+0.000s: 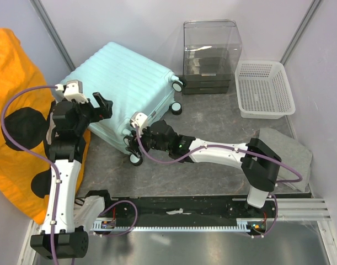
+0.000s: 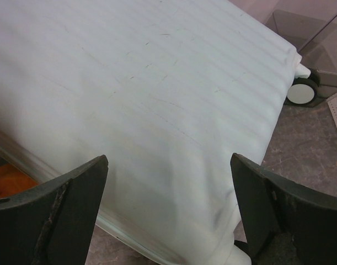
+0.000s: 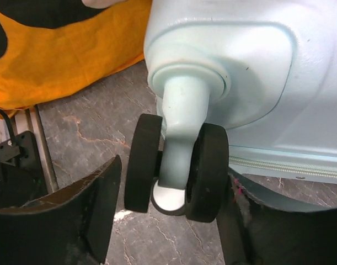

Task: Open, take out, and arrange the luggage
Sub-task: Adjust the luggage at the center of the board.

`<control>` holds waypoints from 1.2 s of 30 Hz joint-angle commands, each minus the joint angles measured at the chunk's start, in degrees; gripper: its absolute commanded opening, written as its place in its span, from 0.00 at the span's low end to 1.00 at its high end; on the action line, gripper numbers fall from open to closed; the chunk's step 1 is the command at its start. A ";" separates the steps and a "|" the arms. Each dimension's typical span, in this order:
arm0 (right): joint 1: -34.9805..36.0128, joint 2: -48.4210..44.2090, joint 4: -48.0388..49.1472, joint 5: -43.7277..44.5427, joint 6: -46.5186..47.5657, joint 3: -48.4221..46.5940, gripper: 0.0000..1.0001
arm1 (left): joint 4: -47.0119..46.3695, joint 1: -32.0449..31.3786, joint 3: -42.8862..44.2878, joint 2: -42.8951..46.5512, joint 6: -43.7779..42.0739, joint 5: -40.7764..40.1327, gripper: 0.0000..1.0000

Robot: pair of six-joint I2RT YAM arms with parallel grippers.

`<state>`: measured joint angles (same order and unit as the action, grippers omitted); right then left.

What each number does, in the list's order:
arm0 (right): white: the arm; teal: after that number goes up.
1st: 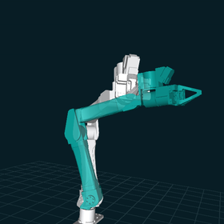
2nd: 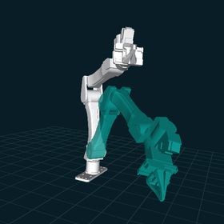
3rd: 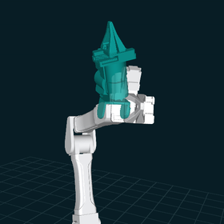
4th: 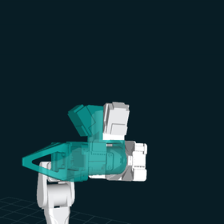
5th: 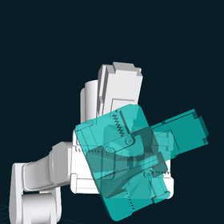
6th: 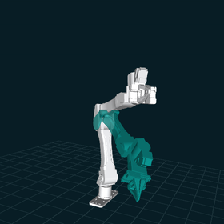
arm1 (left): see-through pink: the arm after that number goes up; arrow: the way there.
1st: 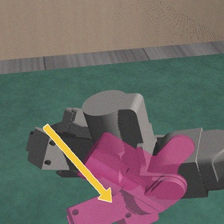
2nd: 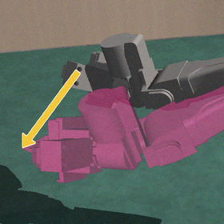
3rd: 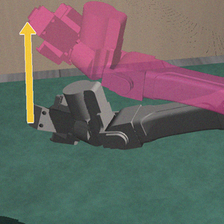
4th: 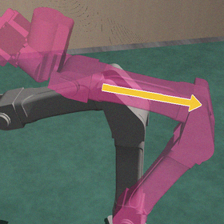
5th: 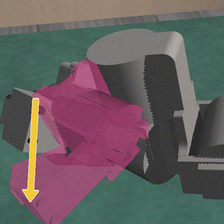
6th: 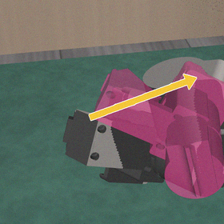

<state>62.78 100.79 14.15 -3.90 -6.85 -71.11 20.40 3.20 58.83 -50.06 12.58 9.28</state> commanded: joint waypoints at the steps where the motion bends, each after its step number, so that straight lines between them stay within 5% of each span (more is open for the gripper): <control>1: 0.67 1.77 -0.88 1.70 1.05 -4.12 0.64 | -2.91 0.66 -1.26 1.72 -1.33 -4.78 0.99; 3: 0.85 1.78 0.60 2.14 0.70 -3.86 0.56 | -3.09 0.58 -2.22 2.16 -1.68 -5.50 0.99; 6: 1.11 1.25 2.63 3.55 0.09 -2.90 0.29 | -3.62 0.75 -3.02 3.13 -2.12 -6.73 0.99; 7: 1.11 0.90 3.16 5.12 -0.35 -2.46 0.12 | -3.70 0.67 -3.10 3.65 -2.29 -7.08 0.99; 9: 1.11 -0.42 4.21 8.11 -0.79 -0.70 0.00 | -3.88 0.67 -3.37 3.74 -2.65 -7.43 0.99; 31: 1.99 -27.83 3.34 21.65 -1.15 21.71 0.00 | -4.41 0.75 -2.84 1.73 -3.44 -6.56 0.99; 36: 2.08 -31.53 -0.43 32.01 1.05 22.68 0.00 | -4.50 0.75 -2.49 0.23 -3.26 -4.01 0.99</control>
<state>64.95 76.55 11.07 12.03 -5.08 -47.83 18.68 3.68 55.48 -48.93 10.87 2.26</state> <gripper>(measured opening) 0.569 0.993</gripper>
